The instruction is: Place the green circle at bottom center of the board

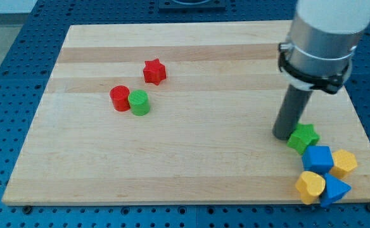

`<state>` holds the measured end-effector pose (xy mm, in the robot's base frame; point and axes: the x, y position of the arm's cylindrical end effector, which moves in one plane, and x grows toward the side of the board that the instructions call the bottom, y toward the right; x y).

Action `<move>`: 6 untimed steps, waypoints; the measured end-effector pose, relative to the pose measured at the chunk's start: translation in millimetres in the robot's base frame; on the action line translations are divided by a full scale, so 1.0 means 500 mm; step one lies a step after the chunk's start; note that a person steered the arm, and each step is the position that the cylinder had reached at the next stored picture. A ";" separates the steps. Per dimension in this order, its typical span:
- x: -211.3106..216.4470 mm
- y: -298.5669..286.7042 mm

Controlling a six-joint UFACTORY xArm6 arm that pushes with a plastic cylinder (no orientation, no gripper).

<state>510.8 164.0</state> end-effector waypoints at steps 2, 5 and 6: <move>0.000 0.070; -0.180 -0.238; -0.200 -0.423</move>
<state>411.0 -47.6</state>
